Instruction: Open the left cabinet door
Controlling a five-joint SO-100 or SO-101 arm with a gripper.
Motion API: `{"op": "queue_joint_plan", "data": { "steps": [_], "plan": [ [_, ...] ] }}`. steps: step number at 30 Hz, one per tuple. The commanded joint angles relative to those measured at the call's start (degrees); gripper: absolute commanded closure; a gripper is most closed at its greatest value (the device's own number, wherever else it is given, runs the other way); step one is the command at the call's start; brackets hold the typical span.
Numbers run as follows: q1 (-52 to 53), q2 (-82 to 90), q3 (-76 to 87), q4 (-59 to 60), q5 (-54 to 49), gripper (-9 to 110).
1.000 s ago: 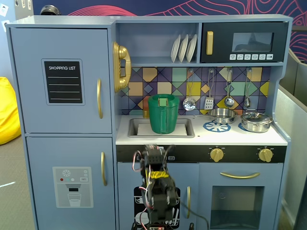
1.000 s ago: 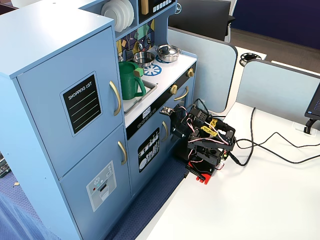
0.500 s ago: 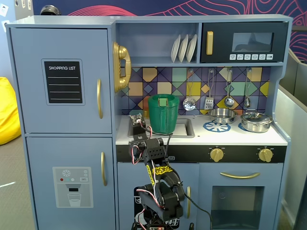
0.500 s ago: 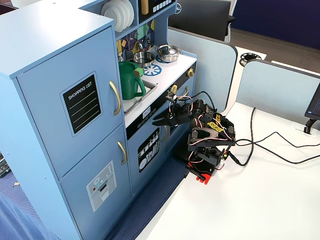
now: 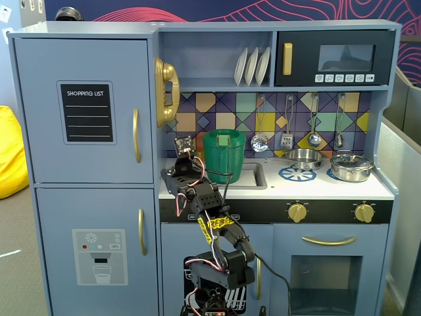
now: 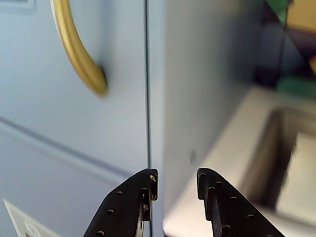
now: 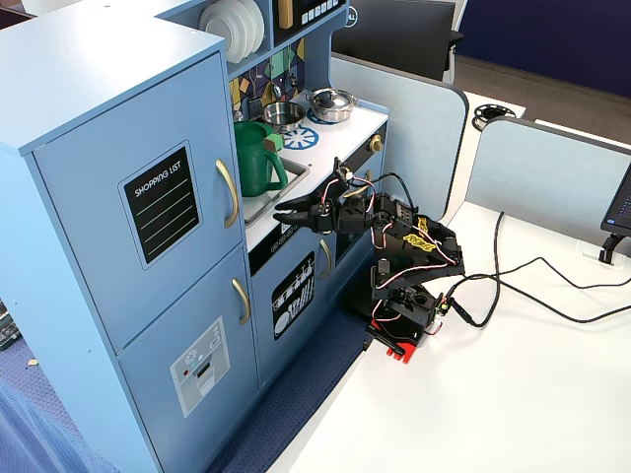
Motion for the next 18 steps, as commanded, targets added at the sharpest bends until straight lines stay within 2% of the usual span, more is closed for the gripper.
{"op": "queue_joint_plan", "data": {
  "steps": [1, 8, 18],
  "plan": [
    [-2.99, -2.55, -5.36, -6.77, -2.99, 100],
    [-9.58, -6.94, -7.73, -16.35, -4.13, 97],
    [-10.37, -15.73, -13.45, -21.01, -3.43, 92]
  ]
}}
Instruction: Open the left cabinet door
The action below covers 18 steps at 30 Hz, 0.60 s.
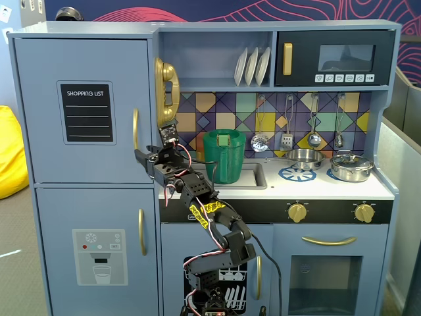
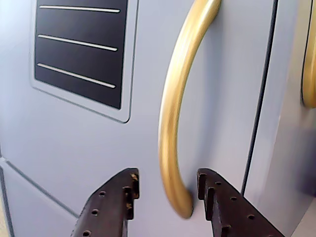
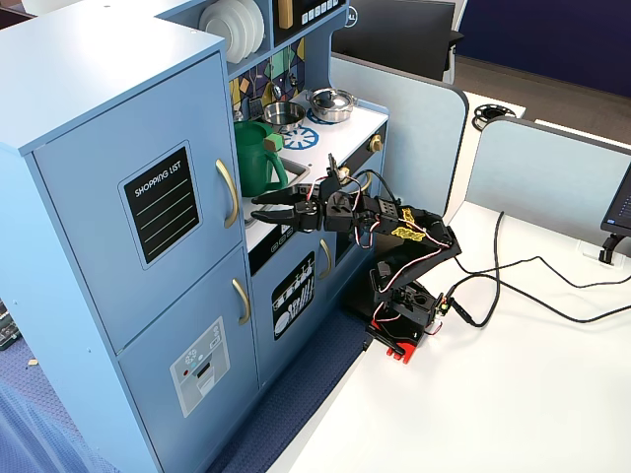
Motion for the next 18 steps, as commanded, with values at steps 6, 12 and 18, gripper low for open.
{"op": "queue_joint_plan", "data": {
  "steps": [6, 12, 18],
  "plan": [
    [-1.49, -5.10, -6.94, -4.92, -0.44, 89],
    [-1.85, -8.17, -8.26, -7.29, -1.23, 89],
    [-2.02, -11.16, -10.28, -8.35, -1.93, 89]
  ]
}}
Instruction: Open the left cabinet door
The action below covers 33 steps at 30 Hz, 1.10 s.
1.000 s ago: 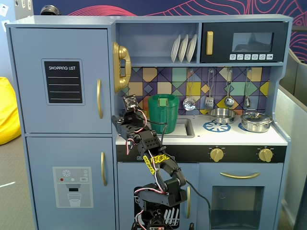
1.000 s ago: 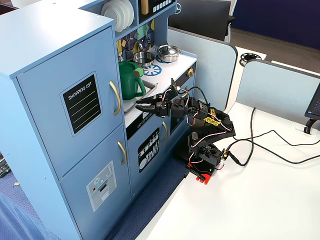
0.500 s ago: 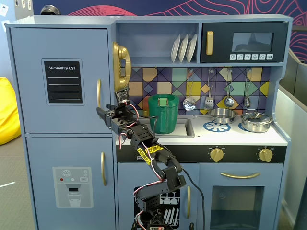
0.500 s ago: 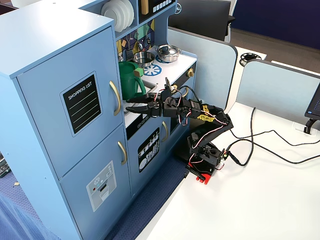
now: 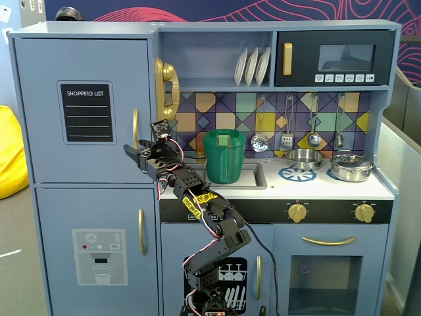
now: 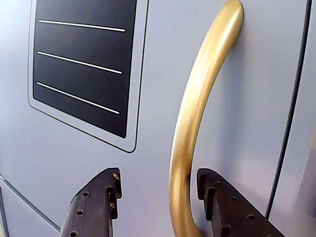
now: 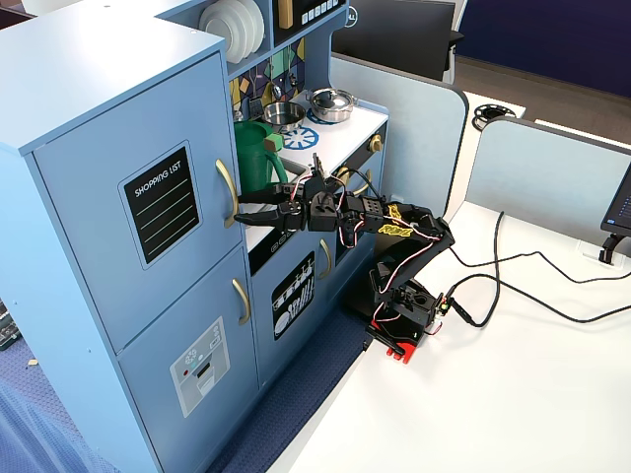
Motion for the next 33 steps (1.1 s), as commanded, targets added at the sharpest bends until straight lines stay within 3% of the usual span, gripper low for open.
{"op": "queue_joint_plan", "data": {
  "steps": [1, 8, 21, 33],
  "plan": [
    [-0.88, -1.05, -4.57, -2.29, -1.14, 89],
    [-2.20, -1.23, -3.78, -3.25, -2.55, 90],
    [-17.75, 8.35, 5.89, -6.15, -18.46, 91],
    [-11.60, 23.82, 15.47, -2.02, -18.28, 91]
  ]
}}
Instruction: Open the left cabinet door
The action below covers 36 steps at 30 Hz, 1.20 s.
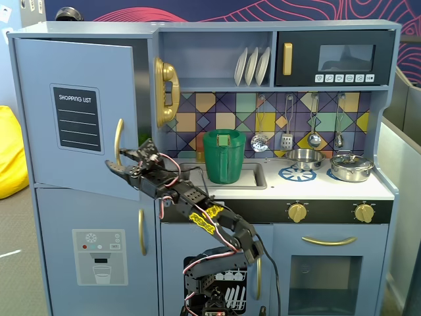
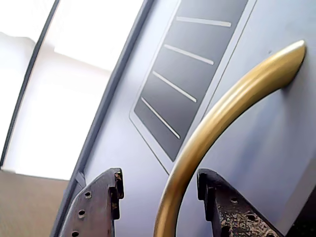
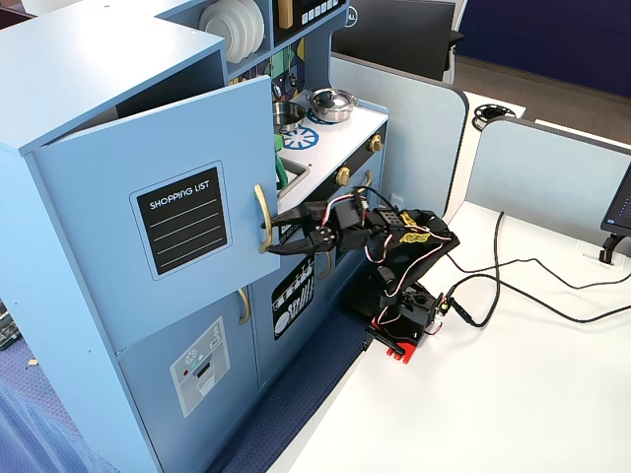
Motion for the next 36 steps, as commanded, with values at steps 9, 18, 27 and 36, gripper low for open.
{"op": "queue_joint_plan", "data": {
  "steps": [9, 18, 27, 36],
  "plan": [
    [13.62, 18.11, 3.43, 10.11, 5.19, 92],
    [20.74, 10.81, -1.05, 12.48, 8.53, 93],
    [21.01, -3.69, -2.37, 2.72, 7.12, 94],
    [12.83, -6.68, -5.36, 1.76, 6.15, 86]
  ]
}}
